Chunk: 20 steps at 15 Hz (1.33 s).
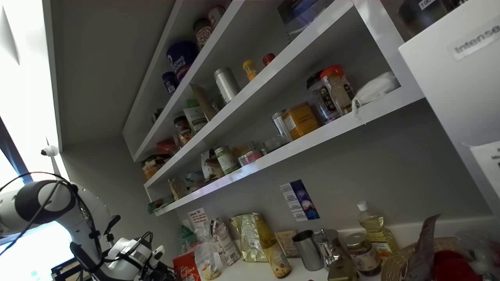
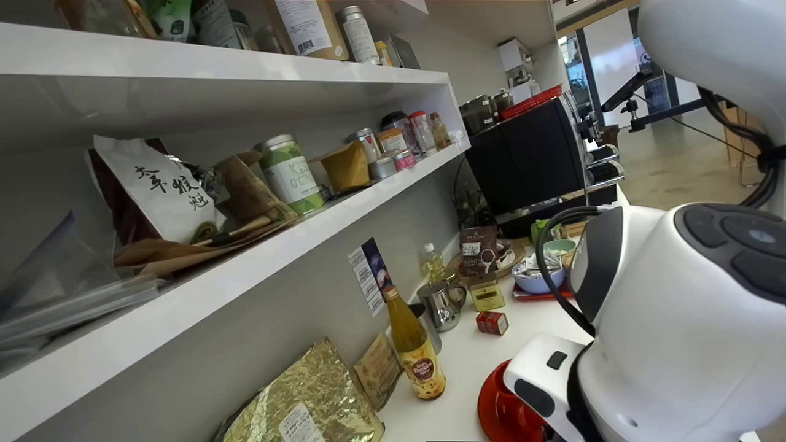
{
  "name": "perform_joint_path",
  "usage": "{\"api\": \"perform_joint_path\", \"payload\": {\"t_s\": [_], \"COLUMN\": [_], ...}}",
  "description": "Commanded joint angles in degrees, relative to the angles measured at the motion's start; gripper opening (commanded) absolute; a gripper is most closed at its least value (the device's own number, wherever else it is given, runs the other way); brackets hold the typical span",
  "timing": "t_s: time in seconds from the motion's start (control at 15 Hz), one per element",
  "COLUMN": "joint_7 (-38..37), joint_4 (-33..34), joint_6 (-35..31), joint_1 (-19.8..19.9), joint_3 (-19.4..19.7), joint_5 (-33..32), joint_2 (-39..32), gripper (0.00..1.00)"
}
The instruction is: Remove the orange packet from the bottom shelf and place it on the counter.
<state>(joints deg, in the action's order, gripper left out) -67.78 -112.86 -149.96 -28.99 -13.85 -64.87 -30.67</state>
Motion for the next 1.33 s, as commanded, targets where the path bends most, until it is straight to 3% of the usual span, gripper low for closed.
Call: {"api": "perform_joint_path", "payload": {"t_s": [0.0,0.73,1.27], "joint_7": [-3.9,-6.1,-8.4], "joint_4": [3.5,4.4,5.4], "joint_6": [0.3,1.9,4.8], "joint_1": [-2.3,-3.9,-4.4], "joint_3": [2.3,3.2,3.5], "joint_5": [-2.5,-3.9,-8.8], "joint_2": [-3.2,-5.9,-6.2], "gripper": [0.01,0.01,0.03]}}
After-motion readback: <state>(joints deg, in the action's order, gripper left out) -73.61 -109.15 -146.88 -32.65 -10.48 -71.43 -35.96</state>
